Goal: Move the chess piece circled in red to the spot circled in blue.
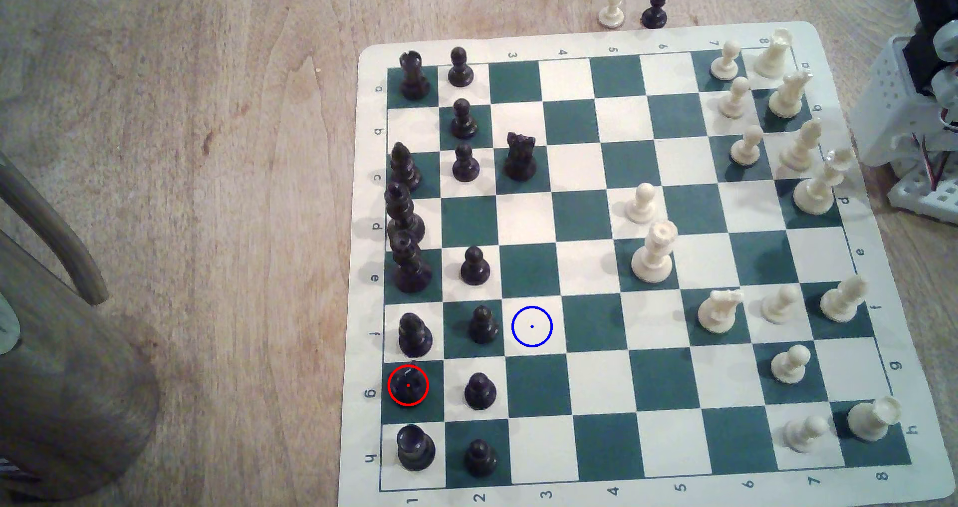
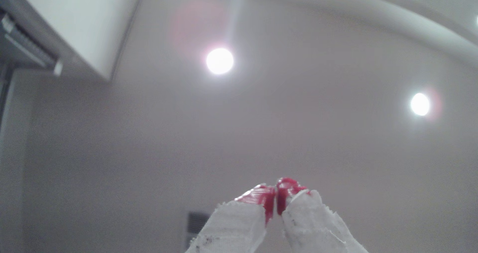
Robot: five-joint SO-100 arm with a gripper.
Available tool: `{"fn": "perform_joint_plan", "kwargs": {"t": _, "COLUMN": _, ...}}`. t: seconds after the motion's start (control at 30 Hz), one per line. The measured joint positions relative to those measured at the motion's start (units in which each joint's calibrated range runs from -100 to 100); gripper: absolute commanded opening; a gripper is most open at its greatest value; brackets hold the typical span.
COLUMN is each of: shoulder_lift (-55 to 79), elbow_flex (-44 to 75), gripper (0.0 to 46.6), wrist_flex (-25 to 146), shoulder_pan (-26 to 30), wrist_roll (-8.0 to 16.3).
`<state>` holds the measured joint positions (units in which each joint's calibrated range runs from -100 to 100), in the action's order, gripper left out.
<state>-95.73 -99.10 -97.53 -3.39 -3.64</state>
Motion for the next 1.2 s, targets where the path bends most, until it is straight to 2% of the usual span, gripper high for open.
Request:
{"fn": "perform_joint_plan", "kwargs": {"t": 0.77, "shoulder_lift": 0.0, "elbow_flex": 0.0, "gripper": 0.2, "wrist_flex": 0.0, "shoulder_pan": 0.0, "wrist_roll": 0.1}}
{"fn": "perform_joint_plan", "kwargs": {"t": 0.83, "shoulder_lift": 0.0, "elbow_flex": 0.0, "gripper": 0.2, "wrist_flex": 0.48, "shoulder_pan": 0.44, "wrist_roll": 2.0}}
{"fn": "perform_joint_plan", "kwargs": {"t": 0.9, "shoulder_lift": 0.0, "elbow_flex": 0.0, "gripper": 0.2, "wrist_flex": 1.75, "shoulder_pan": 1.11, "wrist_roll": 2.93}}
{"fn": "perform_joint_plan", "kwargs": {"t": 1.03, "shoulder_lift": 0.0, "elbow_flex": 0.0, "gripper": 0.2, "wrist_flex": 8.61, "shoulder_pan": 3.17, "wrist_roll": 3.57}}
{"fn": "perform_joint_plan", "kwargs": {"t": 1.1, "shoulder_lift": 0.0, "elbow_flex": 0.0, "gripper": 0.1, "wrist_flex": 12.99, "shoulder_pan": 5.46, "wrist_roll": 2.3}}
{"fn": "perform_joint_plan", "kwargs": {"t": 1.13, "shoulder_lift": 0.0, "elbow_flex": 0.0, "gripper": 0.1, "wrist_flex": 20.0, "shoulder_pan": 8.26, "wrist_roll": 0.73}}
{"fn": "perform_joint_plan", "kwargs": {"t": 1.2, "shoulder_lift": 0.0, "elbow_flex": 0.0, "gripper": 0.1, "wrist_flex": 28.37, "shoulder_pan": 10.55, "wrist_roll": -0.39}}
